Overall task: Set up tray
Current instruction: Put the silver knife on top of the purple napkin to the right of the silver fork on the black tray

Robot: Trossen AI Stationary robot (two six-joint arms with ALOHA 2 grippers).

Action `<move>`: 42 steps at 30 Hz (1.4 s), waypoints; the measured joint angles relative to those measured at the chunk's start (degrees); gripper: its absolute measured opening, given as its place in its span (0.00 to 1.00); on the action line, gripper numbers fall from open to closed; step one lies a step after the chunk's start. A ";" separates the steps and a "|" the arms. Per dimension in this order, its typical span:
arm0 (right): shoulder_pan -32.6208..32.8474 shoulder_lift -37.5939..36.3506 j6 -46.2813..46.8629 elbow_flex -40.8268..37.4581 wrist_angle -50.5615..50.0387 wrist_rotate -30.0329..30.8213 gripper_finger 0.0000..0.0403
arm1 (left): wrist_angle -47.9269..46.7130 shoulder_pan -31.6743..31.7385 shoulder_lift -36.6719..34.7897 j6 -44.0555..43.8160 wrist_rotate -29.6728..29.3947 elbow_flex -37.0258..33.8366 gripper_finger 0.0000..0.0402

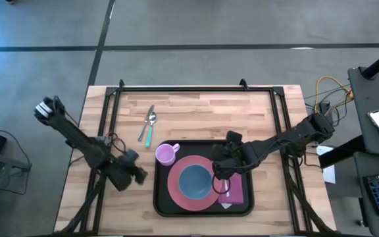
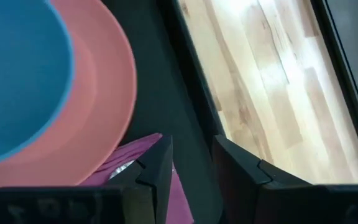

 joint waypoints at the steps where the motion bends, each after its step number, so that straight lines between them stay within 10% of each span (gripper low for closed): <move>1: -0.30 -0.07 0.55 0.00 -0.49 0.04 0.26 | -3.84 0.33 -2.56 -2.33 -1.89 0.39 0.49; 9: -5.05 -0.21 2.58 -0.02 -3.19 -0.27 0.26 | -24.23 16.00 -14.76 0.22 -4.08 1.13 0.49; 26: -10.26 -0.87 1.55 -0.02 -2.90 -0.63 0.26 | -7.19 68.70 -5.36 56.71 14.27 1.08 0.49; 42: -10.23 -0.87 2.78 -0.02 -3.01 -0.60 0.26 | -0.29 71.39 14.25 66.01 18.00 1.26 0.49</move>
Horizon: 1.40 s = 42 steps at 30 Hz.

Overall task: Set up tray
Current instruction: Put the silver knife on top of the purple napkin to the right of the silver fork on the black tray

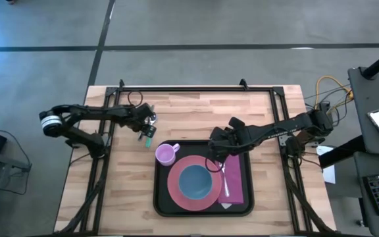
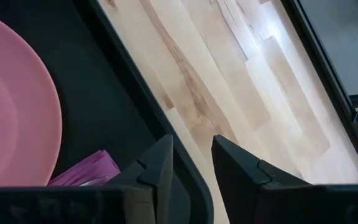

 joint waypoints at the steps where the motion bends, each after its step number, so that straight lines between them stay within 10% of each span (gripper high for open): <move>1: 0.02 0.00 0.00 0.00 0.01 0.00 0.25 | -0.02 0.00 0.55 0.09 -0.02 0.15 0.48; 17: -0.33 0.07 -0.22 0.00 0.22 0.63 0.24 | 4.63 0.04 3.29 1.64 -3.42 -1.26 0.06; 24: -0.35 0.07 -0.24 -0.11 0.27 0.64 0.22 | 5.69 -0.10 1.63 1.73 -3.38 -1.03 0.04; 42: -2.21 -1.07 0.45 0.09 9.76 -2.57 0.18 | 1.62 -2.77 -30.85 -0.28 1.07 7.28 0.02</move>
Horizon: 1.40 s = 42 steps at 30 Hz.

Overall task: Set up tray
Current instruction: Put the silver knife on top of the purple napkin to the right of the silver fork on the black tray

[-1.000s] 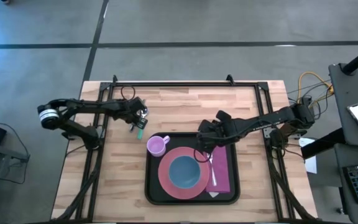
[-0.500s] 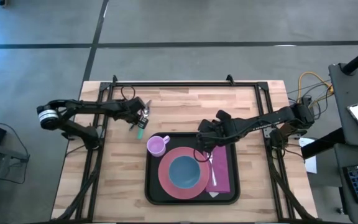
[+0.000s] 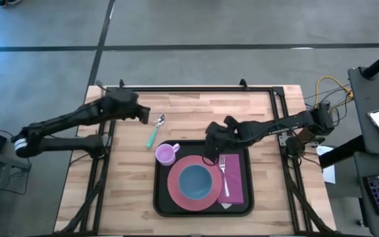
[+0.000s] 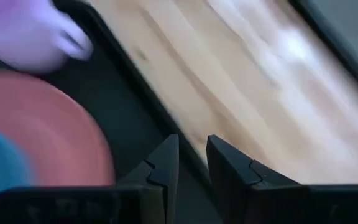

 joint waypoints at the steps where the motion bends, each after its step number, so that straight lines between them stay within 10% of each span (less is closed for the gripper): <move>1: -0.66 -0.46 0.02 0.06 2.85 -1.82 0.18 | 1.55 -0.90 -1.46 -0.07 0.65 0.46 0.02; 18: -12.27 -7.21 -2.86 -0.01 12.92 -16.30 0.24 | -3.09 -12.90 7.07 -5.65 -5.56 0.07 0.00; 42: -20.53 41.91 -33.11 46.97 1.76 -28.56 0.50 | -8.19 -33.50 -6.66 -26.43 -15.10 -0.24 0.00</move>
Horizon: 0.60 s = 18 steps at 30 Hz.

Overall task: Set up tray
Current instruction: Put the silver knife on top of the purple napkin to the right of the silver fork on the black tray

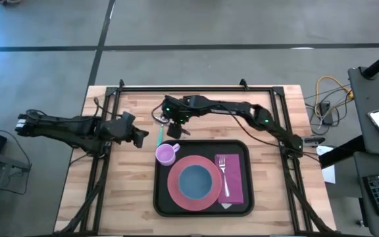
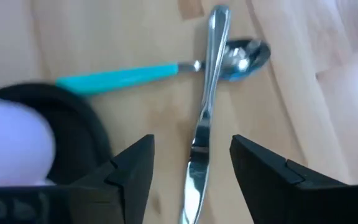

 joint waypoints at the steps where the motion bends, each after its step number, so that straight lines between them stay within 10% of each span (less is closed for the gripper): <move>1: -0.26 1.57 -0.21 2.44 -0.75 0.00 0.49 | -0.03 -0.56 0.14 -0.21 -0.64 0.00 0.00; 18: -0.76 7.29 4.71 4.37 6.68 3.01 0.48 | 0.39 -1.18 6.67 -0.78 -1.83 -0.04 0.00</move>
